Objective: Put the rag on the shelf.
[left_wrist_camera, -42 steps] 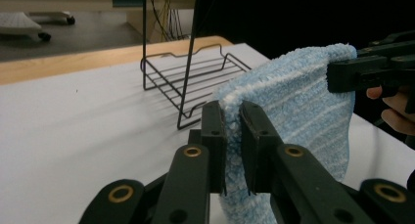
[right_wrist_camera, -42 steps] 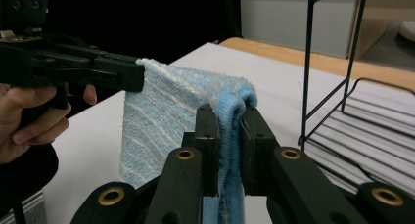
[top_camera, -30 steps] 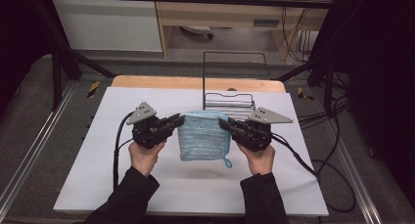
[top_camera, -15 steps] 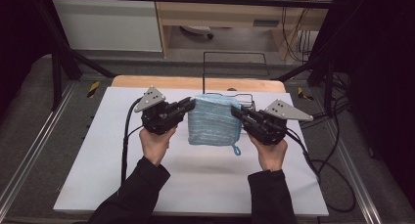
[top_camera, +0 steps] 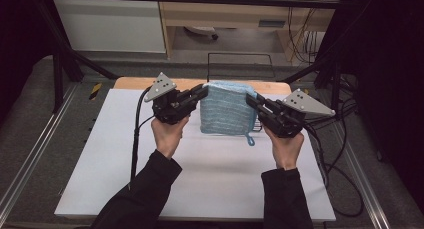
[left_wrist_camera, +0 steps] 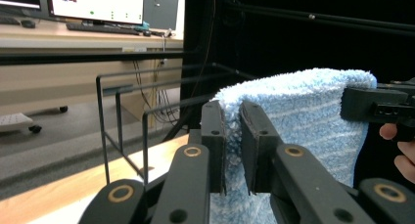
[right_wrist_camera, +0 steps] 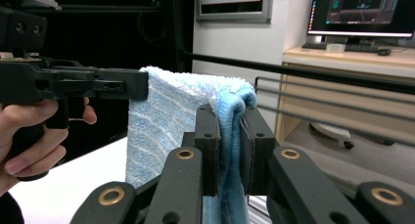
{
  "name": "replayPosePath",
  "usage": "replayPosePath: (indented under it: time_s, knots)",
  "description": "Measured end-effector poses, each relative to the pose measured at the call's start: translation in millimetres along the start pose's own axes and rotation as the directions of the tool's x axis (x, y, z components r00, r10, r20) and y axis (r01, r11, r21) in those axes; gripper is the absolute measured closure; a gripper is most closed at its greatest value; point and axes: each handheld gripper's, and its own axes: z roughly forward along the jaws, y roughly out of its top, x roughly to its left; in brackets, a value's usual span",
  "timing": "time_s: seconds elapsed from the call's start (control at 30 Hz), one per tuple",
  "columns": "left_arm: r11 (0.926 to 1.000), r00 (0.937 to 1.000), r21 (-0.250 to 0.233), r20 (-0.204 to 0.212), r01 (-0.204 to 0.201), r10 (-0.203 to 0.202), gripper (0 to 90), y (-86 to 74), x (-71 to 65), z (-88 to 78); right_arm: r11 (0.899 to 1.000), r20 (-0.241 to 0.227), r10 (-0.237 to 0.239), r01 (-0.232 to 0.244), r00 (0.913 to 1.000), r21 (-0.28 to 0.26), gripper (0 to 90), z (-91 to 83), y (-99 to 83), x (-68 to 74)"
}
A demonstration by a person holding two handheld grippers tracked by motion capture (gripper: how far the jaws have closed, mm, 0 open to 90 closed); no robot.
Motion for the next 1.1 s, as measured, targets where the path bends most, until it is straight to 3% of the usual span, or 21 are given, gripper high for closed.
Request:
replayPosePath:
  time_s: [0.23,0.53,0.87,1.1]
  knots:
    - [0.9992,1.0000,-0.040,0.000,-0.006,0.006,81.0,17.0,-1.9,8.7,1.000,0.016,-0.001,0.001,0.9999,-0.028,80.6,-0.1,11.9,-5.9]
    - [0.9951,0.9998,-0.097,0.005,-0.019,0.020,81.0,44.2,-7.6,17.6,0.996,0.048,-0.020,0.023,0.9987,-0.080,80.7,-1.7,39.9,-13.6]
    - [0.9862,0.9993,-0.161,-0.006,-0.039,0.038,81.0,64.5,-11.8,26.4,0.990,0.076,-0.056,0.066,0.9955,-0.128,80.8,2.4,62.0,-19.2]
    - [0.9781,0.9998,-0.207,0.006,-0.018,0.020,81.0,82.4,-6.7,30.2,0.985,0.087,-0.055,0.068,0.9947,-0.158,80.8,6.8,81.0,-28.5]
